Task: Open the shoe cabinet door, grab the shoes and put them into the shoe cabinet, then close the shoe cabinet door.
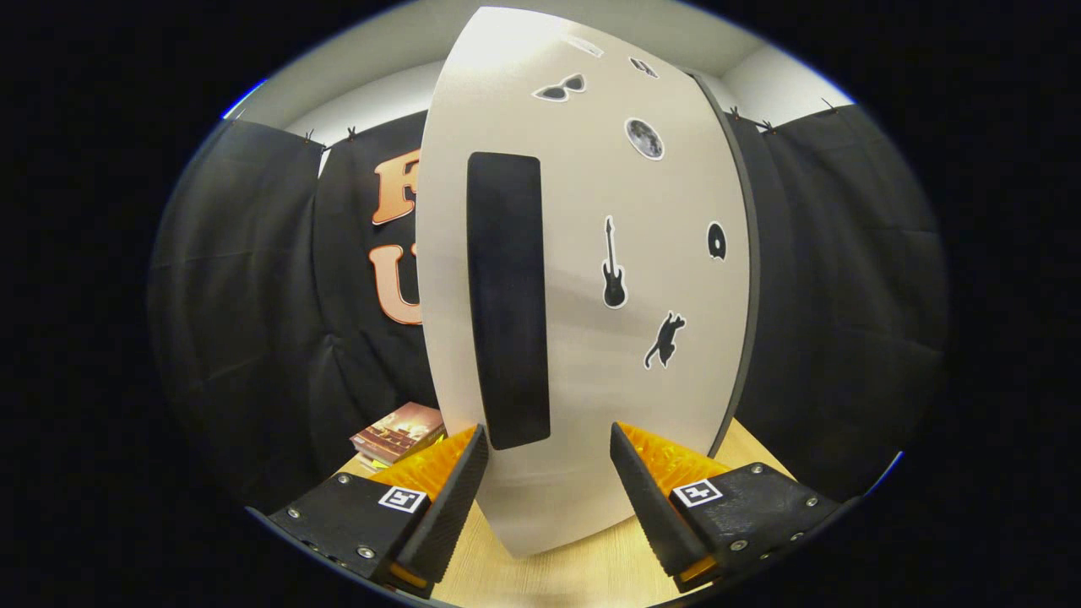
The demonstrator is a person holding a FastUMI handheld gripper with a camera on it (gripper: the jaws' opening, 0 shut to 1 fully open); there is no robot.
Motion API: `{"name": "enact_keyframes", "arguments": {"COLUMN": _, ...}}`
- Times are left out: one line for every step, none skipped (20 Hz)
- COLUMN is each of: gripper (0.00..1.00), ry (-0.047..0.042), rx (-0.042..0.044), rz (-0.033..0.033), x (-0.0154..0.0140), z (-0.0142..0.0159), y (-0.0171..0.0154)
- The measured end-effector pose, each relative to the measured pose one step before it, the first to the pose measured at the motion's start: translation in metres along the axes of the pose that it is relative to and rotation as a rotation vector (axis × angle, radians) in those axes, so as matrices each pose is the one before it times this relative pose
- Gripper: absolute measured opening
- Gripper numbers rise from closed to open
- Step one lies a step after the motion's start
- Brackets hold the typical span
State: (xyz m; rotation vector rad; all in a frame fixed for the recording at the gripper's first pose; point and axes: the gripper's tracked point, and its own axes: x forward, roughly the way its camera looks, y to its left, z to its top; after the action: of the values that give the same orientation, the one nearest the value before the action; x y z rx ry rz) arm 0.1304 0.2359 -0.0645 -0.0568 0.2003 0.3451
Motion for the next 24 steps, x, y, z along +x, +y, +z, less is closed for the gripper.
{"name": "enact_keyframes", "arguments": {"gripper": 0.91, "ry": -0.0047, "rx": -0.00288, "rz": -0.00906, "x": 0.00892, "z": 0.00238, "y": 0.00384}}
{"name": "enact_keyframes", "arguments": {"gripper": 0.91, "ry": -0.00261, "rx": -0.00059, "rz": -0.00891, "x": 0.00742, "z": 0.00129, "y": 0.00338}}
{"name": "enact_keyframes", "arguments": {"gripper": 0.91, "ry": -0.00411, "rx": -0.00082, "rz": -0.00884, "x": 0.00877, "z": 0.00124, "y": 0.00307}}
{"name": "enact_keyframes", "arguments": {"gripper": 0.91, "ry": -0.0021, "rx": -0.00072, "rz": -0.00783, "x": 0.00709, "z": 0.00166, "y": 0.00397}}
{"name": "enact_keyframes", "arguments": {"gripper": 0.91, "ry": -0.00151, "rx": 0.00219, "rz": -0.00702, "x": 0.00782, "z": 0.00105, "y": 0.00332}}
{"name": "enact_keyframes", "arguments": {"gripper": 0.91, "ry": 0.00125, "rx": 0.00125, "rz": -0.00435, "x": 0.00623, "z": 0.00127, "y": 0.0028}}
{"name": "enact_keyframes", "arguments": {"gripper": 0.91, "ry": -0.00018, "rx": 0.00061, "rz": -0.00511, "x": 0.0079, "z": 0.00092, "y": 0.00297}}
{"name": "enact_keyframes", "arguments": {"gripper": 0.91, "ry": -0.00082, "rx": -0.00238, "rz": -0.00496, "x": 0.00679, "z": 0.00096, "y": 0.00216}}
{"name": "enact_keyframes", "arguments": {"gripper": 0.91, "ry": -0.00162, "rx": -0.0035, "rz": -0.00602, "x": 0.00671, "z": 0.00143, "y": 0.0017}}
{"name": "enact_keyframes", "arguments": {"gripper": 0.91, "ry": -0.00117, "rx": -0.00449, "rz": -0.00743, "x": 0.006, "z": 0.00135, "y": 0.00212}}
{"name": "enact_keyframes", "arguments": {"gripper": 0.91, "ry": -0.00114, "rx": -0.00377, "rz": -0.00814, "x": 0.00729, "z": 0.00149, "y": 0.00126}}
{"name": "enact_keyframes", "arguments": {"gripper": 0.91, "ry": -0.00134, "rx": -0.00368, "rz": -0.00776, "x": 0.00603, "z": 0.00083, "y": 0.00185}}
{"name": "enact_keyframes", "arguments": {"gripper": 0.91, "ry": -0.00125, "rx": -0.00393, "rz": -0.00716, "x": 0.00538, "z": 0.00131, "y": 0.00157}}
{"name": "enact_keyframes", "arguments": {"gripper": 0.91, "ry": -0.00131, "rx": -0.00342, "rz": -0.00624, "x": 0.00522, "z": 0.00088, "y": 0.00104}}
{"name": "enact_keyframes", "arguments": {"gripper": 0.91, "ry": -0.00059, "rx": -0.00278, "rz": -0.0053, "x": 0.00526, "z": 0.00139, "y": 0.00106}}
{"name": "enact_keyframes", "arguments": {"gripper": 0.91, "ry": -0.0011, "rx": -0.00256, "rz": -0.00409, "x": 0.00487, "z": 0.00054, "y": 0.00192}}
{"name": "enact_keyframes", "arguments": {"gripper": 0.91, "ry": 0.00045, "rx": -0.00599, "rz": -0.00204, "x": 0.00567, "z": 0.00075, "y": 0.00063}}
{"name": "enact_keyframes", "arguments": {"gripper": 0.91, "ry": -0.00187, "rx": -0.00703, "rz": -0.00175, "x": 0.00451, "z": 0.00081, "y": 0.00113}}
{"name": "enact_keyframes", "arguments": {"gripper": 0.91, "ry": -0.001, "rx": -0.0078, "rz": -0.00143, "x": 0.00409, "z": 0.00061, "y": 0.0004}}
{"name": "enact_keyframes", "arguments": {"gripper": 0.91, "ry": -0.0017, "rx": -0.00508, "rz": -0.00029, "x": 0.00239, "z": 0.00076, "y": 0.00064}}
{"name": "enact_keyframes", "arguments": {"gripper": 0.91, "ry": -0.00105, "rx": -0.00653, "rz": 0.00592, "x": 0.00156, "z": 0.0011, "y": -0.00027}}
{"name": "enact_keyframes", "arguments": {"gripper": 0.91, "ry": 0.00504, "rx": -0.00393, "rz": 0.0099, "x": 0.00187, "z": -0.00086, "y": 0.00024}}
{"name": "enact_keyframes", "arguments": {"gripper": 0.91, "ry": 0.0092, "rx": 0.00458, "rz": 0.00749, "x": -0.00079, "z": -0.00055, "y": -0.00057}}
{"name": "enact_keyframes", "arguments": {"gripper": 0.91, "ry": 0.01169, "rx": 0.00237, "rz": 0.00708, "x": -0.0028, "z": -0.00134, "y": -0.00154}}
